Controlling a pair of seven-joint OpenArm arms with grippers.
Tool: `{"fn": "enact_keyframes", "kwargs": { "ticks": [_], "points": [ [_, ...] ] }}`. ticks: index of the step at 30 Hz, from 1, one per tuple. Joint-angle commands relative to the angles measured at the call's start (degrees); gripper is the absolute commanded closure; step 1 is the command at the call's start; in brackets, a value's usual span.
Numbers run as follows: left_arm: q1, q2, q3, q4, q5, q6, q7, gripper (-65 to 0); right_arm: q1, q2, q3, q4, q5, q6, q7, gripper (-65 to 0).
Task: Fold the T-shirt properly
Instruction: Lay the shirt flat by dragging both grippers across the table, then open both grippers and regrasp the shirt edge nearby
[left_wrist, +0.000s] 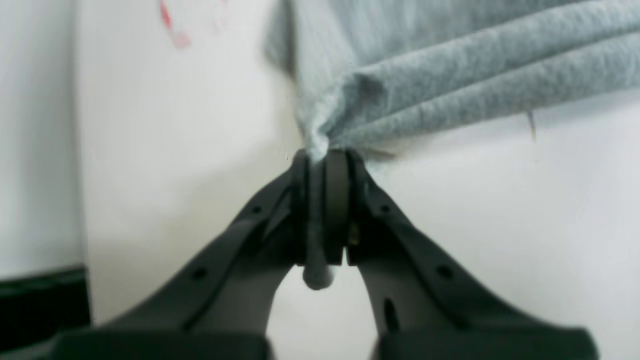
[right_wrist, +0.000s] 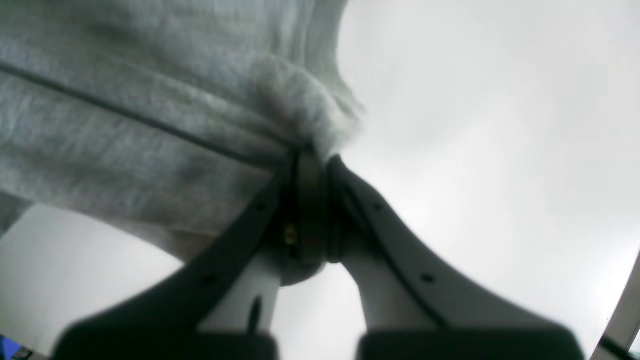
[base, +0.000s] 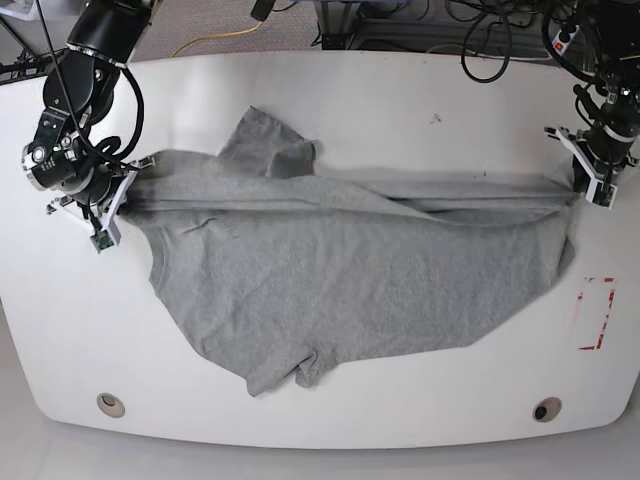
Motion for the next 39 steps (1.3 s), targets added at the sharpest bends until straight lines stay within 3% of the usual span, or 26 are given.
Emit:
{"fn": "enact_keyframes", "kwargs": {
  "ticks": [1, 12, 15, 18, 21, 23, 26, 28, 35, 39],
  "points": [
    [1.09, -1.21, -0.82, 0.87, 0.34, 0.84, -1.08, 0.0, 0.18, 0.02, 0.43, 1.04, -0.28, -0.12, 0.39, 0.0],
    [6.36, 0.28, -0.82, 0.87, 0.34, 0.75, -1.08, 0.0, -4.39, -2.53, 2.27, 1.04, -0.28, -0.12, 0.3, 0.0],
    [6.63, 0.37, -0.82, 0.87, 0.34, -1.18, -0.64, 0.0, -4.39, -3.85, 4.3, 1.04, -0.28, -0.12, 0.3, -1.9],
    [6.63, 0.46, -0.82, 0.79, 0.43, -4.7, -0.55, -9.6, -4.22, -4.91, 5.26, 1.04, -0.28, -0.12, 0.3, -14.0],
    [6.63, 1.51, -0.82, 0.79, 0.43, -7.43, 0.06, -27.2, -3.86, -6.05, 6.49, 1.22, -0.28, -0.12, 0.3, -28.4],
    [6.54, 2.3, -2.23, 0.79, 0.25, -9.18, 1.47, -43.2, -3.07, -7.11, 7.72, 1.31, -0.28, -0.12, 0.21, -42.6],
    [6.27, 4.41, -5.13, 0.79, 0.25, -12.0, 1.73, -51.8, -2.72, -8.51, 11.15, 1.31, -0.28, -0.12, -1.37, -53.4],
    [6.19, 5.47, -7.06, 0.79, 0.25, -14.59, 1.73, -51.8, -2.55, -9.66, 14.76, 1.31, -0.28, -0.12, -2.69, -54.4],
    [3.46, 6.08, -11.72, -2.99, 0.43, -14.59, 1.73, -51.8, -4.39, -10.18, 23.37, 1.31, -0.28, -0.12, -5.42, -49.3],
    [3.2, 5.73, -13.57, -6.77, 0.07, -14.59, 1.73, -51.7, -6.41, -10.27, 24.52, 0.87, -0.19, -0.12, -5.94, -48.8]
  ]
}}
